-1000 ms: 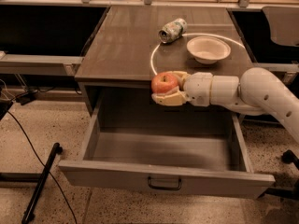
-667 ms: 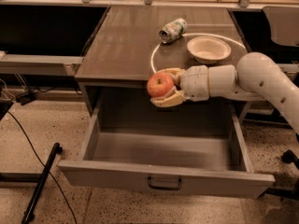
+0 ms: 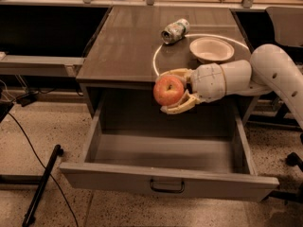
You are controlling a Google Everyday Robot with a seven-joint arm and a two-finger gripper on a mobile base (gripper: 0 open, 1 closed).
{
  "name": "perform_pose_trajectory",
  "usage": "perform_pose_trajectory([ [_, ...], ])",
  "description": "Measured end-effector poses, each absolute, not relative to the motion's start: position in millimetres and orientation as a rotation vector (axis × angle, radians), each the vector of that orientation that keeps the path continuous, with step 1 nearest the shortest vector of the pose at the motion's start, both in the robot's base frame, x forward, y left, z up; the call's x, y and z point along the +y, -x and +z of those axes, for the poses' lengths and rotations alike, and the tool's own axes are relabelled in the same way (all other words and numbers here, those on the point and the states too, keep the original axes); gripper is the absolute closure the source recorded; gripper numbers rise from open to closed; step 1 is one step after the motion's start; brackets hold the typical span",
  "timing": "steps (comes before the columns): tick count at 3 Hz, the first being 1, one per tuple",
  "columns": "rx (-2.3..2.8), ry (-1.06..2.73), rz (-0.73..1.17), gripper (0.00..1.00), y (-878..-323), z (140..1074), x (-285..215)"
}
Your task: Place apple into top drawer
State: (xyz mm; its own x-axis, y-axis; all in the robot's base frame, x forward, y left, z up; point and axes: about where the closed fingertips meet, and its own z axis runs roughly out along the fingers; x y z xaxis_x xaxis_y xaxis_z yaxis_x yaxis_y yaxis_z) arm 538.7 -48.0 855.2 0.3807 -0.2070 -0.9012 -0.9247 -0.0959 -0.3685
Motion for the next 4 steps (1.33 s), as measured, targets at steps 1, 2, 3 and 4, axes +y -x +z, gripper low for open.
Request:
perform_pose_trajectory([
  [1, 1.045, 1.589, 0.871, 1.00, -529.6, 850.8, -50.0],
  [2, 1.256, 1.580, 0.746, 1.00, -540.6, 817.1, -63.7],
  [3, 1.442, 1.549, 0.608, 1.00, -550.6, 788.6, -70.8],
  [4, 1.449, 1.531, 0.594, 1.00, -555.8, 787.2, -67.3],
])
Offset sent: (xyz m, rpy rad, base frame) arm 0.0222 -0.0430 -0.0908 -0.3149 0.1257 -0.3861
